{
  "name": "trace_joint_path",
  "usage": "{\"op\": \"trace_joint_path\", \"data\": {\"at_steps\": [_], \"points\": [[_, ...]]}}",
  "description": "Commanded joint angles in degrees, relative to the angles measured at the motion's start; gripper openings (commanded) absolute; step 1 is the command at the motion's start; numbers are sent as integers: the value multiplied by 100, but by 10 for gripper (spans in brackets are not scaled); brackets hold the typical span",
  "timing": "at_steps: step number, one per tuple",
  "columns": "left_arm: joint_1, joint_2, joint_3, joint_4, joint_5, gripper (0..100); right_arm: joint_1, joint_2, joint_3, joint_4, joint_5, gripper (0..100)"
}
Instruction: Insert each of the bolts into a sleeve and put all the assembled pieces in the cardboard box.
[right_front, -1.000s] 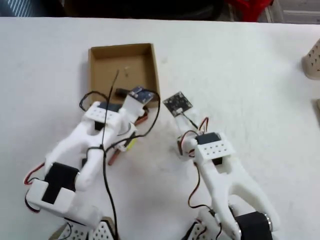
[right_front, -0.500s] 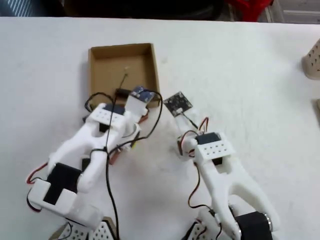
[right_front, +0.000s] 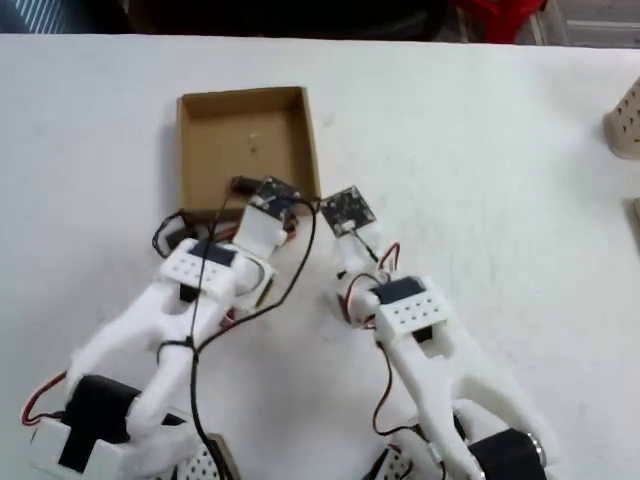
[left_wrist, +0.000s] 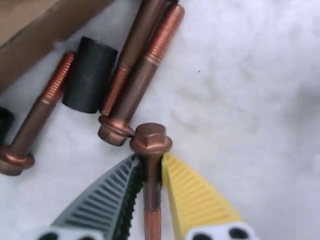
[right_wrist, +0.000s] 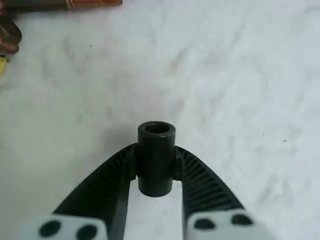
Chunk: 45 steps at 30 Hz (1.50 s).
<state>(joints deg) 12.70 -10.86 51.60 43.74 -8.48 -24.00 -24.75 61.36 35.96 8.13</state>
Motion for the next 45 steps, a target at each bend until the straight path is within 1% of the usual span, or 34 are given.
{"op": "trace_joint_path", "data": {"at_steps": [1,4,7,11,15,20,22,25,29,32,34,36,38,41,45], "points": [[-66,-259,-35,-149,-62,20,-92,-796,229,-268,-290,17],[-66,-259,-35,-158,-62,20,-110,-1455,615,-435,-290,17],[-66,-259,-35,-158,-62,20,-338,-2123,1125,-743,-290,17],[-66,-259,-35,-167,-62,20,-549,-2844,1732,-1411,-308,17],[-75,-259,-35,-167,-62,20,-523,-3248,2233,-2484,-325,17],[-163,-259,-44,-176,-62,20,-541,-3345,2945,-4330,-334,17],[-207,-259,-35,-237,-35,20,-541,-3345,3130,-4892,-334,17],[-207,-268,-35,-237,-26,20,-541,-3354,3253,-5112,-334,17],[-259,-295,-35,-229,-18,20,-541,-3354,3464,-5771,-334,17],[-259,-312,-26,-211,-18,20,-541,-3345,3490,-6035,-360,17],[-259,-321,-26,-202,-9,20,-541,-3345,3490,-6176,-703,16],[-259,-321,-26,-202,-9,20,-541,-3345,3490,-6334,-1310,16],[-259,-321,-26,-202,-9,20,-541,-3345,3490,-6536,-1758,16],[-268,-330,-26,-202,0,20,-532,-3345,3490,-6791,-1899,16],[-505,-330,-35,-246,492,20,-505,-3327,3490,-6835,-1916,16]]}}
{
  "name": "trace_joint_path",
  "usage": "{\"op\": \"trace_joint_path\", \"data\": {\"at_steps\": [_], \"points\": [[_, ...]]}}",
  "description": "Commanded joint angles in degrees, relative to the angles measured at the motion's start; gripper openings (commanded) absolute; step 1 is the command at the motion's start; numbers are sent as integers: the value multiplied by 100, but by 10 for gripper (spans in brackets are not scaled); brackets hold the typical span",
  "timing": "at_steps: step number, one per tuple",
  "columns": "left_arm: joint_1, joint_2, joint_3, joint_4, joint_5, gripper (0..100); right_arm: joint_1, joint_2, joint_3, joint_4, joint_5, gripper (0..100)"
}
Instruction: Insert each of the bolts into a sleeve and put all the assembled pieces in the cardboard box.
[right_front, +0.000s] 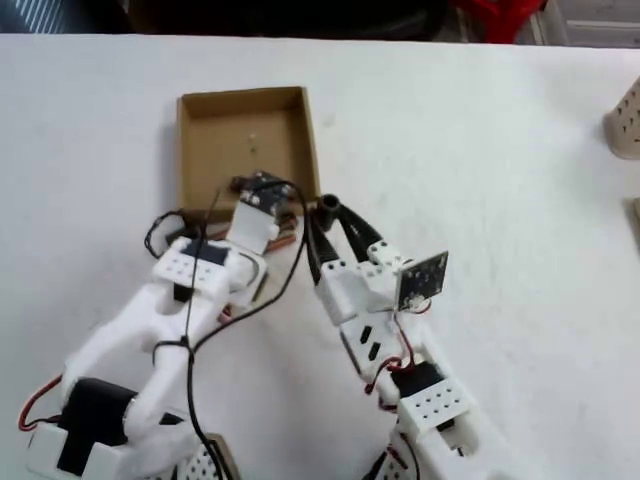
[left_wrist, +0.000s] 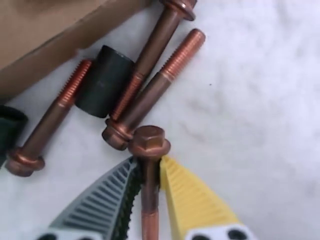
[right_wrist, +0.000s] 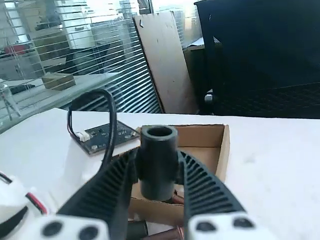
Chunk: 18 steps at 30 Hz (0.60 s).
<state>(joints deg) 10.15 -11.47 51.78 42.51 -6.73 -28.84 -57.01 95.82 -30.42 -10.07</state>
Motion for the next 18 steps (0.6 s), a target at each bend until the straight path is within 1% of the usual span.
{"op": "trace_joint_path", "data": {"at_steps": [1,4,7,11,14,18], "points": [[-330,-321,-62,-167,387,20,-22,-75,44,-198,-97,15],[-470,-620,97,-369,448,20,-22,163,35,-330,-97,15],[-593,-1068,475,-835,510,20,-31,558,26,-813,-97,15],[-884,-1727,949,-1398,1064,20,-48,1297,26,-1490,-97,15],[-1033,-2062,1099,-1556,1108,20,-48,1868,0,-1974,-97,15],[-998,-2132,1231,-1899,1143,20,-66,2536,-18,-2369,-53,15]]}}
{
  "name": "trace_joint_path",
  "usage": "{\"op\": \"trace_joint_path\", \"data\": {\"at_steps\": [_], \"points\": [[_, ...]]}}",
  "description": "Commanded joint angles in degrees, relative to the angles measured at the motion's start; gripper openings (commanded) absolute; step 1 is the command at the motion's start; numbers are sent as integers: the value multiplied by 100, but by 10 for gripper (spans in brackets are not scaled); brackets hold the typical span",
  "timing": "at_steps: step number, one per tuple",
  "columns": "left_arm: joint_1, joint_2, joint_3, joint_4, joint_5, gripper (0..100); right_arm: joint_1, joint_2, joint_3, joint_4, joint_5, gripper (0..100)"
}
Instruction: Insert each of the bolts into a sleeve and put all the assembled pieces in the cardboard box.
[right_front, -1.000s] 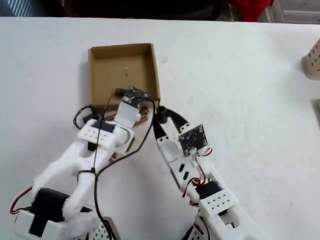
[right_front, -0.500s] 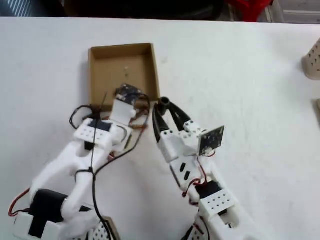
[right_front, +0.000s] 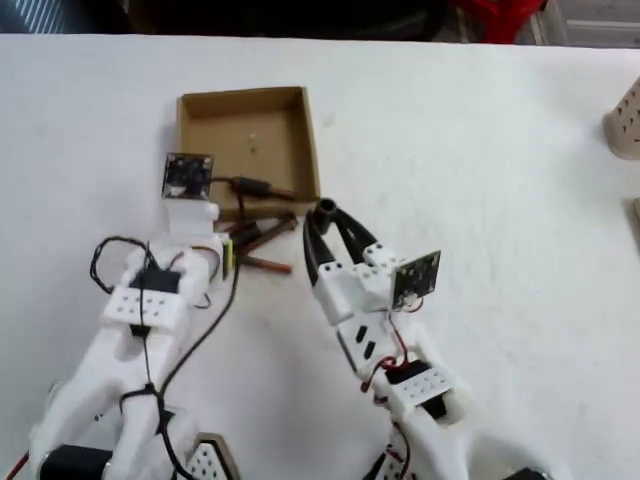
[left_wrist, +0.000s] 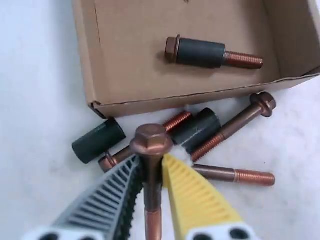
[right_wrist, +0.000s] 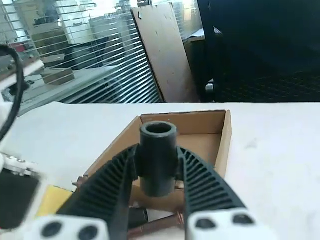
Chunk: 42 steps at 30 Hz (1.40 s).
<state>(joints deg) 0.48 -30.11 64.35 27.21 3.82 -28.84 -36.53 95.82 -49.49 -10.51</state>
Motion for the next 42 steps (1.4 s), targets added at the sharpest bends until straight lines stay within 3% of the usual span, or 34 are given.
{"op": "trace_joint_path", "data": {"at_steps": [1,6,15,20,30,39,42], "points": [[-57,-268,-18,-484,88,20,-101,593,-18,-479,0,15],[-75,-286,-18,-624,88,20,-523,1015,-18,-497,703,15],[-75,-374,-352,-835,79,20,-637,1297,-9,-505,791,15],[-13,-1077,-510,-897,53,20,-629,1411,-9,-523,800,16],[796,-3064,1292,-2769,79,20,-532,1455,-18,-488,800,16],[1305,-4602,1565,-2778,97,20,-514,2026,-281,-532,800,16],[1684,-5033,1538,-2295,97,20,-514,2158,-281,-822,800,16]]}}
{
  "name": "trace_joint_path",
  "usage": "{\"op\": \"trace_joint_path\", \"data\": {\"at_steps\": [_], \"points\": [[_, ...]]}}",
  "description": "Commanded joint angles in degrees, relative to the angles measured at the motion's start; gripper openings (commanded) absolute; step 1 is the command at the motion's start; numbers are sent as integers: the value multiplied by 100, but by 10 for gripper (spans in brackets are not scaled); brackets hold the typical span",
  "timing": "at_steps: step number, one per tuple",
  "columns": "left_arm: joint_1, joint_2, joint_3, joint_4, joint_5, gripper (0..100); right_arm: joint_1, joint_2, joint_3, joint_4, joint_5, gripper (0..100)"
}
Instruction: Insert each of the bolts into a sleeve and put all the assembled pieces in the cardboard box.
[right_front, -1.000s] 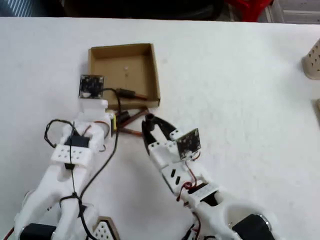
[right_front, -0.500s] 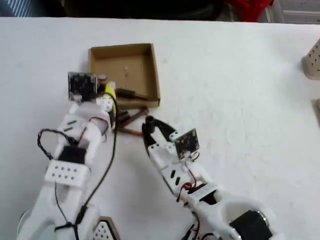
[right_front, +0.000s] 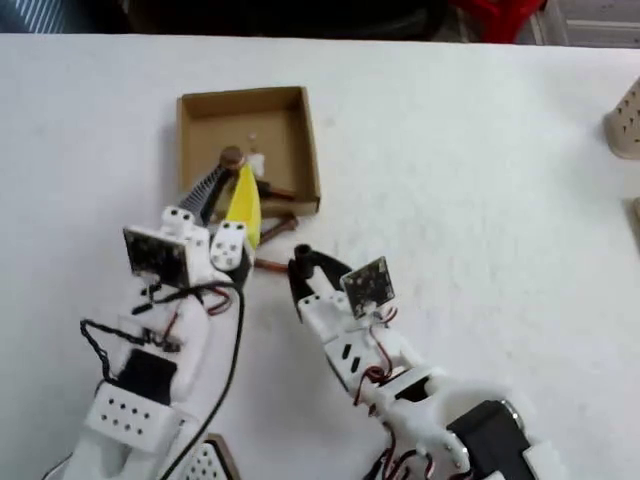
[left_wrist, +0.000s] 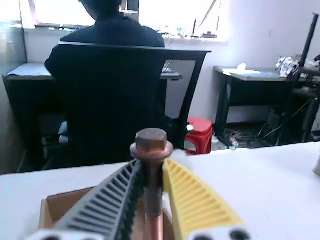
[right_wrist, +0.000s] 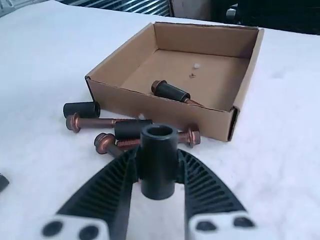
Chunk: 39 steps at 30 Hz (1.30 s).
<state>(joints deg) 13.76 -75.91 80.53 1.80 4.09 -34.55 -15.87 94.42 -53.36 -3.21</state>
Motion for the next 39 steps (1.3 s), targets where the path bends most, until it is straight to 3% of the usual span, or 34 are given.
{"op": "trace_joint_path", "data": {"at_steps": [1,6,16,28,39], "points": [[532,-585,-79,501,70,20,66,127,-105,-585,70,16],[1147,-1051,-70,1336,70,20,84,444,-70,-1095,70,16],[1156,-971,-53,1336,70,20,48,840,-70,-1736,70,16],[1147,1305,-589,308,70,20,48,848,-70,-1868,70,16],[1147,1525,-677,0,484,20,40,848,-79,-1851,70,16]]}}
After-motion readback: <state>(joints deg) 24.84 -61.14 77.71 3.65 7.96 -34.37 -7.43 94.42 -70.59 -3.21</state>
